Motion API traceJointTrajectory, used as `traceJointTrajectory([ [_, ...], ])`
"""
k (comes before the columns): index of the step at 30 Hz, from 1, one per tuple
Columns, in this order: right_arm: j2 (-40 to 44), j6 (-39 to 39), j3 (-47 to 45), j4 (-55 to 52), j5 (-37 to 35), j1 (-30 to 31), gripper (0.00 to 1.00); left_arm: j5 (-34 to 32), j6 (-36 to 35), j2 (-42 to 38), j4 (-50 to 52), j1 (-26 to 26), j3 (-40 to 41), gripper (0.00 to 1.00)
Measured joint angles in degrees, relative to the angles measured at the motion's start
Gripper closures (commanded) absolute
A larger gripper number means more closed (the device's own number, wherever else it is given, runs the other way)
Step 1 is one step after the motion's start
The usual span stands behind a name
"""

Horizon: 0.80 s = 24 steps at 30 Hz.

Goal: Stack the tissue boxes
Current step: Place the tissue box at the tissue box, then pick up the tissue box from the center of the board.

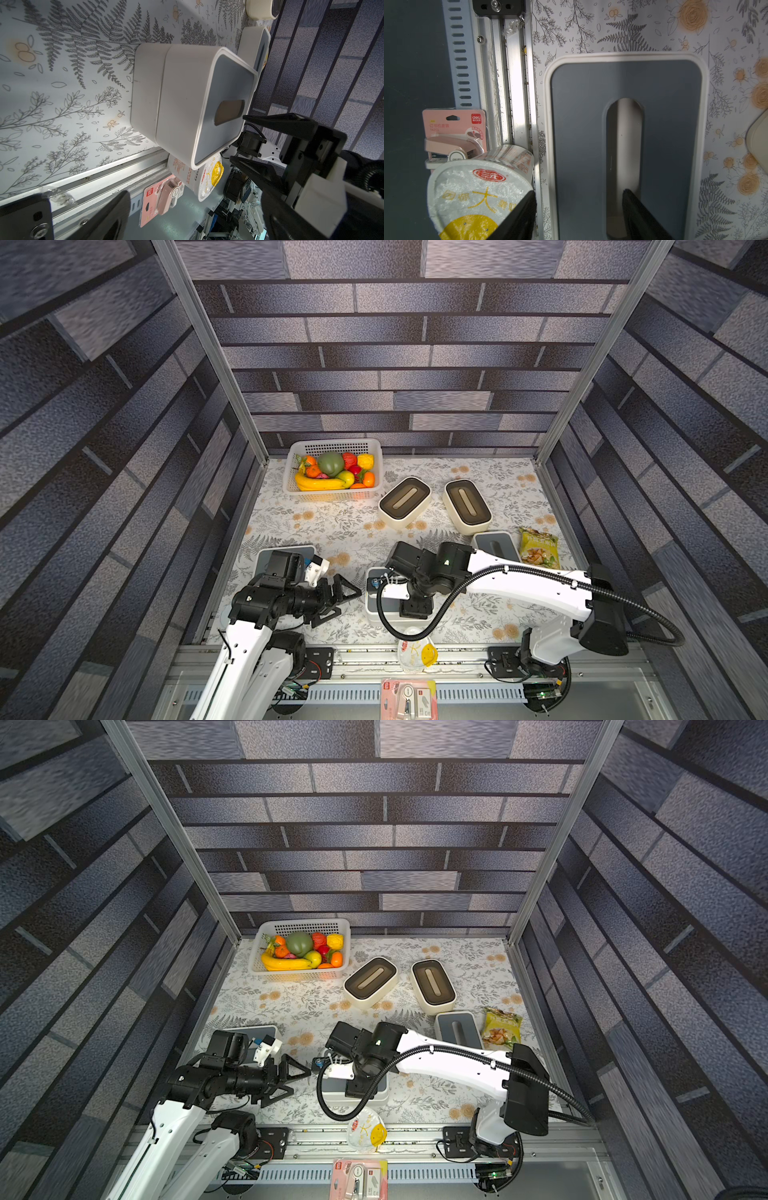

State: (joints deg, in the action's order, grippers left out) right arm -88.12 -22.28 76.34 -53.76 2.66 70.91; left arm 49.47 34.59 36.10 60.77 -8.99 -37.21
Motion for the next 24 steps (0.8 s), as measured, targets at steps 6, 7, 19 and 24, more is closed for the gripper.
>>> traceJointTrajectory([
  [6,4.94,1.79,-0.02,1.05,-0.52,0.00,0.27,-0.46,-1.55,3.37,0.55,0.00,-4.20,0.00],
  [7,6.08,2.32,-0.02,1.57,-1.05,0.00,0.25,-0.61,-1.70,3.91,0.66,0.00,-5.07,0.00],
  [19,19.47,14.47,-6.01,14.32,-6.08,-3.65,0.03,-4.42,-2.21,6.36,1.16,-0.02,-10.10,0.00],
  [24,19.65,20.20,-7.26,19.39,-5.86,-5.01,0.00,-5.81,-1.05,7.65,-0.07,-0.02,-10.49,0.00],
])
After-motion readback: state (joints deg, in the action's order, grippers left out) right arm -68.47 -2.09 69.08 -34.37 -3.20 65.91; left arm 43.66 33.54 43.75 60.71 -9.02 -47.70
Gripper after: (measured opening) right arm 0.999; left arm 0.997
